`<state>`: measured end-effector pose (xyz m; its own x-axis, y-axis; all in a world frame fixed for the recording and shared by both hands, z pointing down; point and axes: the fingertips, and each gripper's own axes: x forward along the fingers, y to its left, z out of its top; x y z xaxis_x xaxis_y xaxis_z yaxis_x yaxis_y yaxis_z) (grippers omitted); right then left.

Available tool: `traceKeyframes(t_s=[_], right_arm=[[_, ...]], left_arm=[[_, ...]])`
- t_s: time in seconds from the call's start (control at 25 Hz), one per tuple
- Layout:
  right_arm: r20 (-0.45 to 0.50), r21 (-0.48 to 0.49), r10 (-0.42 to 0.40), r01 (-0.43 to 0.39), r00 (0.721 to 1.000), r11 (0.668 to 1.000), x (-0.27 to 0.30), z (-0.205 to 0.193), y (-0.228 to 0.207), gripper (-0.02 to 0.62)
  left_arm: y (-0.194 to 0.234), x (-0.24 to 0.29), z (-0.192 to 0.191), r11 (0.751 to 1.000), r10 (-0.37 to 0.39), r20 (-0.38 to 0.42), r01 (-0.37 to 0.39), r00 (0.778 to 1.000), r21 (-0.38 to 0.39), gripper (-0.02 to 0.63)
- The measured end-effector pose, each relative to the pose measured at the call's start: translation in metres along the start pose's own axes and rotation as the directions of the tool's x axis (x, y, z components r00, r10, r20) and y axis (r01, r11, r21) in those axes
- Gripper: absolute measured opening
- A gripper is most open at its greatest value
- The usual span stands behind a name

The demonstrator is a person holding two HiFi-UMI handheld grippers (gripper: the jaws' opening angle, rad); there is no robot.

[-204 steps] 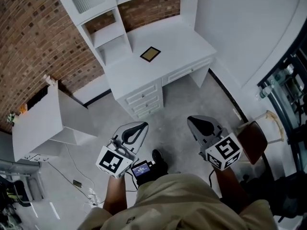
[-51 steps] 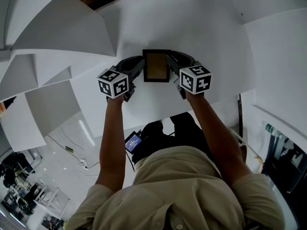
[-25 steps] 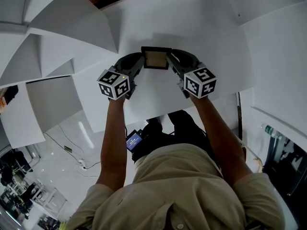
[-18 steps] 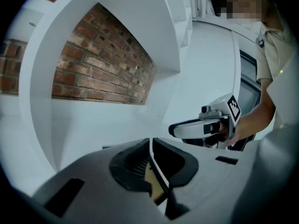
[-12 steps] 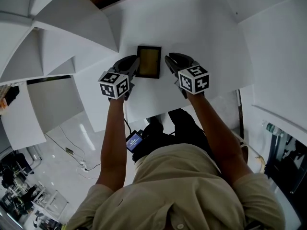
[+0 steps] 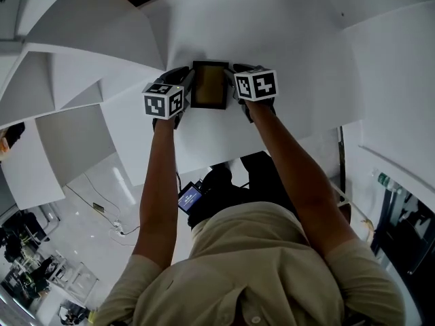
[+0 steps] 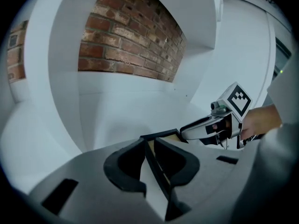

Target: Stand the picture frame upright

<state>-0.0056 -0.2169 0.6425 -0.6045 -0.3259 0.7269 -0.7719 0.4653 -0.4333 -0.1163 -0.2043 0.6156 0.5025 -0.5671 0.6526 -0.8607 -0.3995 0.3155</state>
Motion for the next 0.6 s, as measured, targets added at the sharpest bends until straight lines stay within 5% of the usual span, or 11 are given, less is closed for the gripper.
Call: traceKeyframes(t_s=[0.28,0.6], right_arm=[[-0.057,0.01,0.06,-0.06,0.997,0.998,0.006,0.007,0.007,0.141],[-0.105,-0.017,0.023,-0.025,0.994,1.0,0.014,0.008,0.005,0.087]], left_arm=[[0.005,0.013,-0.006,0.999,-0.023,-0.042,0.022,0.999,-0.025,0.06],[0.002,0.021,-0.014,0.997,-0.054,-0.071,0.05,0.996,-0.05,0.06]])
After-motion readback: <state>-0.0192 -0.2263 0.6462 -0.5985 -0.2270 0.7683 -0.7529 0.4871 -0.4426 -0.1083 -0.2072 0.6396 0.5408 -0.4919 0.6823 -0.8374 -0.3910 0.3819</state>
